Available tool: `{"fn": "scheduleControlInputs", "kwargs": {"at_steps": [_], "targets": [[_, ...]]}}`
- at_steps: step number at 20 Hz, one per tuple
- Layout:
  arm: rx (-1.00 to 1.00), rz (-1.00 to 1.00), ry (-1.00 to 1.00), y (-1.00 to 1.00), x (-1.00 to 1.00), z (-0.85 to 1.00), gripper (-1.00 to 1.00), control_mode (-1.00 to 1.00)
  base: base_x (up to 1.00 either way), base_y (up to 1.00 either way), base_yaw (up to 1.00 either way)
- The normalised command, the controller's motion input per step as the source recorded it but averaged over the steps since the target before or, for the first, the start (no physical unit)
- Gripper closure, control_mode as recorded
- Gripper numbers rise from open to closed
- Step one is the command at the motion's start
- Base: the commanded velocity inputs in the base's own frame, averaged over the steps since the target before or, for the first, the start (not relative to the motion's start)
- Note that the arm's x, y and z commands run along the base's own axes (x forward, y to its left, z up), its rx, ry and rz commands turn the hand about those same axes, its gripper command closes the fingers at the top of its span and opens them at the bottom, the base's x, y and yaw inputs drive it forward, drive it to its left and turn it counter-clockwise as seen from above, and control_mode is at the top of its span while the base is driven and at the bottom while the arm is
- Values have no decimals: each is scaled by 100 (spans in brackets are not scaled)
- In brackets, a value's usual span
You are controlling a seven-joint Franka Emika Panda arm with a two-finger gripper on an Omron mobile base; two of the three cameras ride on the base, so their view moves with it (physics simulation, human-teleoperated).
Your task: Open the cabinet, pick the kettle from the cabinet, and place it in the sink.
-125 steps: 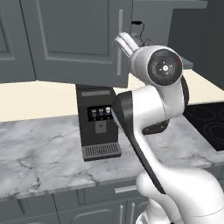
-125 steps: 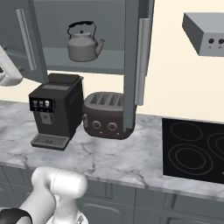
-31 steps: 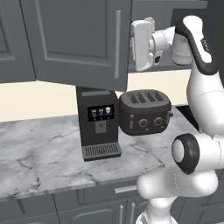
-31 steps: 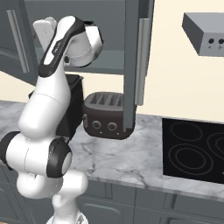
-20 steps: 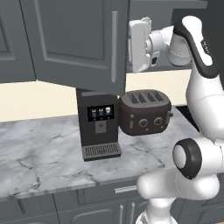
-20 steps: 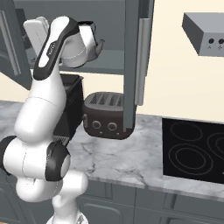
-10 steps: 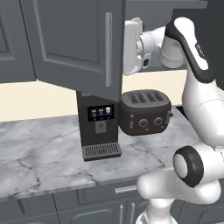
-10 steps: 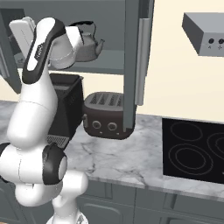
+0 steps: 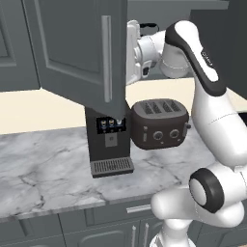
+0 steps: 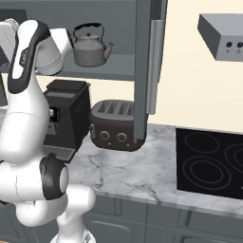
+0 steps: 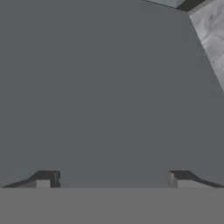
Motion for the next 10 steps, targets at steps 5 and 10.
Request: {"fn": "scheduleControlInputs", "kwargs": {"at_steps": [5, 10], "targets": [[-3, 0, 0, 46, -3, -3, -100, -100, 0, 0, 0], [-3, 0, 0, 40, 0, -7, -100, -100, 0, 0, 0]]}}
